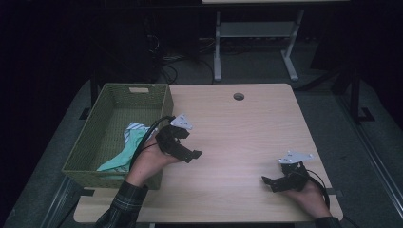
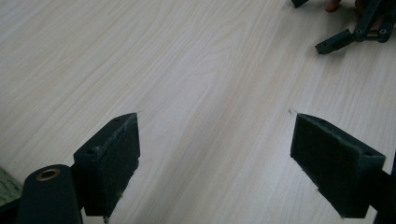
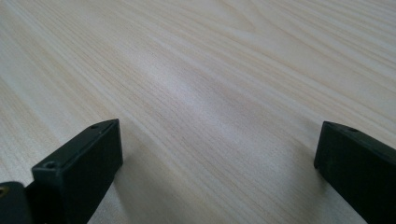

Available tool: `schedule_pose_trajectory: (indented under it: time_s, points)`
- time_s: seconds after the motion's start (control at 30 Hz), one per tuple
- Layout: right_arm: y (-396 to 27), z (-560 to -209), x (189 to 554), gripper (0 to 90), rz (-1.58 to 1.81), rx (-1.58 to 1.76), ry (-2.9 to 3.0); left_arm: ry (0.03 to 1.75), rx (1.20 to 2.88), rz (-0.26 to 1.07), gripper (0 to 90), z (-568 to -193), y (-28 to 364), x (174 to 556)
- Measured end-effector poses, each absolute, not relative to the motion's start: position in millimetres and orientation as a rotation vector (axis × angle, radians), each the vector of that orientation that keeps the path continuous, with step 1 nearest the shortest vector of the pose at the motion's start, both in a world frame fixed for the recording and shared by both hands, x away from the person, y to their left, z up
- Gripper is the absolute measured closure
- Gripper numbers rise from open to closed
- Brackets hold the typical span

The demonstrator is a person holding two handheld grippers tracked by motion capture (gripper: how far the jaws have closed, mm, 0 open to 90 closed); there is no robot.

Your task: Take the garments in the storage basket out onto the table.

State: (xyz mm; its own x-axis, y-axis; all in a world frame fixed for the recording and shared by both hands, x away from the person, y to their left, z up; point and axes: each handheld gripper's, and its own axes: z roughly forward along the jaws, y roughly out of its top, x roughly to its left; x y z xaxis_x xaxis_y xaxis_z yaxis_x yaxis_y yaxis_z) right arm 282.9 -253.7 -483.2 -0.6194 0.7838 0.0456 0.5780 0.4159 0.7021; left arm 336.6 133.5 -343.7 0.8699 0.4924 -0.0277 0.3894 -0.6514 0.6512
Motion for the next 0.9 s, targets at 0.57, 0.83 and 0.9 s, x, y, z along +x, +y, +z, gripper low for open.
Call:
schedule_pose_trajectory:
  time_s: [0.57, 0.83, 0.9]
  points:
    - [-254, -483, 283, 0.6, 1.006, 1.187, 2.385, 0.697, 2.337, 0.238, 15.6, -336, 163, 340]
    - [-254, -483, 283, 0.6, 1.006, 1.187, 2.385, 0.725, 2.318, 0.261, 15.6, -330, 175, 339]
    - [-254, -483, 283, 0.6, 1.006, 1.187, 2.385, 0.727, 2.315, 0.271, 15.6, -329, 179, 339]
